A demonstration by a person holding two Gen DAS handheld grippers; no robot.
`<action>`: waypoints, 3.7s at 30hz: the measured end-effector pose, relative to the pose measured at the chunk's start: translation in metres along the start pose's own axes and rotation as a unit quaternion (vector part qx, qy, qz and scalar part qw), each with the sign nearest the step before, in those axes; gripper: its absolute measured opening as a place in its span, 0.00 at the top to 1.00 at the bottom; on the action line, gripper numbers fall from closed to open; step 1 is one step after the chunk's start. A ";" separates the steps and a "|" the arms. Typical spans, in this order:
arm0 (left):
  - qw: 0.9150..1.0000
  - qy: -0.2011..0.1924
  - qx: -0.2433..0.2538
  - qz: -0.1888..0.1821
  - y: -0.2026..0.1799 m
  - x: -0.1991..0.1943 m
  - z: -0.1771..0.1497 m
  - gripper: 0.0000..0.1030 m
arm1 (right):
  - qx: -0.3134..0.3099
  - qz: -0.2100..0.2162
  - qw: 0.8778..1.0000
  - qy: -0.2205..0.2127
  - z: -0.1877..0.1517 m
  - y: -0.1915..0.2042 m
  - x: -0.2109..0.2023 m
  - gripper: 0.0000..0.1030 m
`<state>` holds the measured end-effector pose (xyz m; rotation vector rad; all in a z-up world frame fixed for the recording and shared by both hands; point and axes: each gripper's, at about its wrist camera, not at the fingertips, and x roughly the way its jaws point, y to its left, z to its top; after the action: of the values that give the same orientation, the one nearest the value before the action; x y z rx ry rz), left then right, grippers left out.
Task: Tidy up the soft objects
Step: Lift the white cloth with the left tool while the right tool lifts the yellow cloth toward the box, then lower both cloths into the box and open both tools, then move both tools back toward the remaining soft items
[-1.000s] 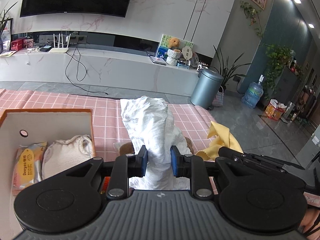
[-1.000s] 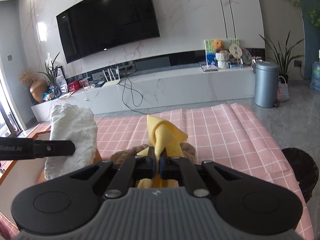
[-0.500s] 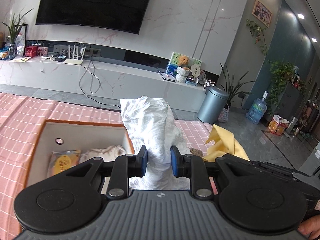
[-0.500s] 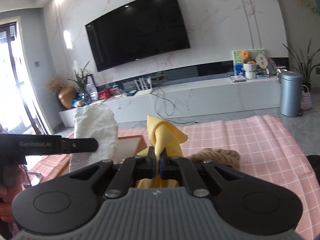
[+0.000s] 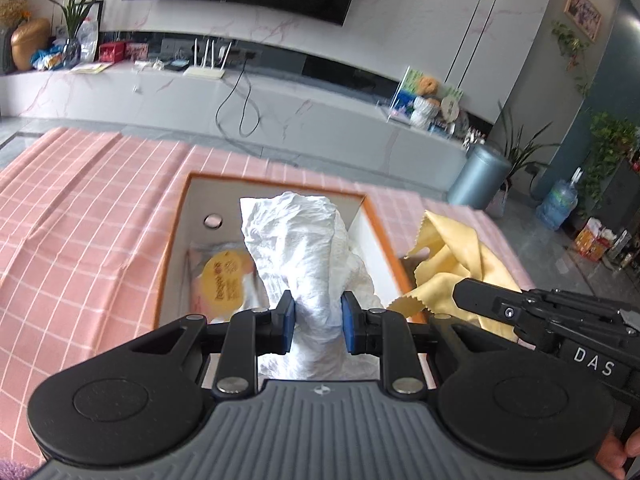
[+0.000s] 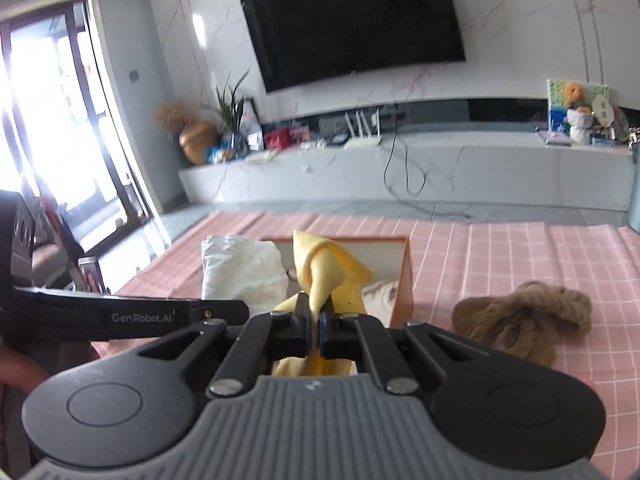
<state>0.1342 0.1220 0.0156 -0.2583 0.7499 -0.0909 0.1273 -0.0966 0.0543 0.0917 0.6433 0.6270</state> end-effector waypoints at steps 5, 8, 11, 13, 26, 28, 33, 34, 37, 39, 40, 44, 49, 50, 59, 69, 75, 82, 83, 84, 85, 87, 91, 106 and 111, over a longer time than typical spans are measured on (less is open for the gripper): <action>0.997 0.055 0.040 0.024 0.011 0.021 -0.010 0.75 | -0.019 0.009 0.998 0.064 -0.007 0.004 0.041 0.99; 0.992 0.084 0.082 0.041 0.008 0.031 -0.016 0.75 | -0.035 0.015 0.995 0.094 -0.010 0.006 0.063 0.99; 0.985 0.110 0.119 0.054 0.003 0.042 -0.021 0.74 | -0.037 0.016 0.992 0.123 -0.011 0.007 0.085 0.99; 0.979 0.124 0.148 0.069 -0.001 0.051 -0.023 0.74 | -0.040 0.012 0.989 0.140 -0.014 0.011 0.097 0.99; 0.956 0.170 0.208 0.116 0.000 0.076 -0.031 0.68 | -0.055 0.024 0.977 0.204 -0.026 0.015 0.145 0.99; 0.955 0.170 0.213 0.120 -0.001 0.078 -0.032 0.61 | -0.058 0.025 0.977 0.203 -0.024 0.015 0.149 0.99; 0.958 0.157 0.214 0.110 -0.002 0.074 -0.031 0.49 | -0.065 0.008 0.974 0.217 -0.024 0.015 0.153 0.98; 0.961 0.149 0.208 0.104 -0.002 0.071 -0.030 0.47 | -0.066 0.003 0.973 0.221 -0.024 0.015 0.154 0.98; 0.966 0.120 0.205 0.100 -0.003 0.057 -0.028 0.27 | -0.052 0.007 0.972 0.227 -0.022 0.009 0.154 0.98; 0.968 0.097 0.210 0.092 -0.003 0.047 -0.025 0.26 | -0.048 0.009 0.971 0.233 -0.019 0.007 0.155 0.98; 0.970 0.093 0.207 0.087 -0.002 0.042 -0.023 0.26 | -0.050 0.007 0.971 0.234 -0.018 0.007 0.156 0.98; 0.975 0.070 0.195 0.079 0.003 0.029 -0.015 0.26 | -0.053 0.009 0.969 0.239 -0.015 0.005 0.155 0.98; 0.978 0.066 0.185 0.071 0.006 0.025 -0.011 0.27 | -0.079 0.014 0.964 0.252 -0.019 0.011 0.158 0.93; 0.978 0.066 0.185 0.074 0.006 0.026 -0.011 0.27 | -0.079 0.017 0.964 0.252 -0.019 0.011 0.158 0.89; 0.980 0.052 0.172 0.084 0.004 0.016 -0.011 0.27 | -0.121 -0.006 0.973 0.197 -0.007 0.017 0.127 0.65; 0.994 0.002 0.100 0.036 -0.008 -0.003 -0.008 0.27 | -0.123 -0.060 0.986 0.097 0.002 -0.001 0.061 0.55; 0.995 -0.020 0.095 0.004 -0.036 -0.006 -0.012 0.28 | -0.088 -0.099 0.990 0.044 -0.006 -0.027 0.015 0.55; 0.991 -0.011 0.128 -0.039 -0.079 0.009 -0.023 0.28 | -0.049 -0.143 0.988 0.022 -0.027 -0.065 -0.024 0.55; 0.990 -0.007 0.134 -0.043 -0.085 0.011 -0.025 0.28 | -0.044 -0.147 0.988 0.023 -0.030 -0.070 -0.027 0.54; 0.989 -0.004 0.142 -0.050 -0.091 0.014 -0.028 0.28 | -0.039 -0.151 0.987 0.024 -0.034 -0.076 -0.029 0.54; 0.987 -0.001 0.149 -0.056 -0.097 0.017 -0.029 0.28 | -0.034 -0.155 0.987 0.026 -0.037 -0.081 -0.032 0.54; 0.985 0.007 0.160 -0.068 -0.106 0.023 -0.033 0.28 | -0.025 -0.166 0.985 0.028 -0.044 -0.091 -0.035 0.54; 0.978 0.033 0.186 -0.086 -0.123 0.037 -0.040 0.30 | -0.014 -0.190 0.981 0.037 -0.057 -0.108 -0.034 0.54; 0.959 0.099 0.255 -0.079 -0.150 0.079 -0.052 0.30 | 0.126 -0.140 0.973 0.132 -0.099 -0.167 0.006 0.33; 0.950 0.110 0.285 -0.068 -0.152 0.089 -0.053 0.30 | 0.175 -0.118 0.966 0.153 -0.100 -0.176 0.026 0.28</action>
<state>0.1642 -0.0505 -0.0400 0.2580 0.8942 -0.4660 0.1759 -0.2354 -0.0866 0.2463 1.0442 0.2924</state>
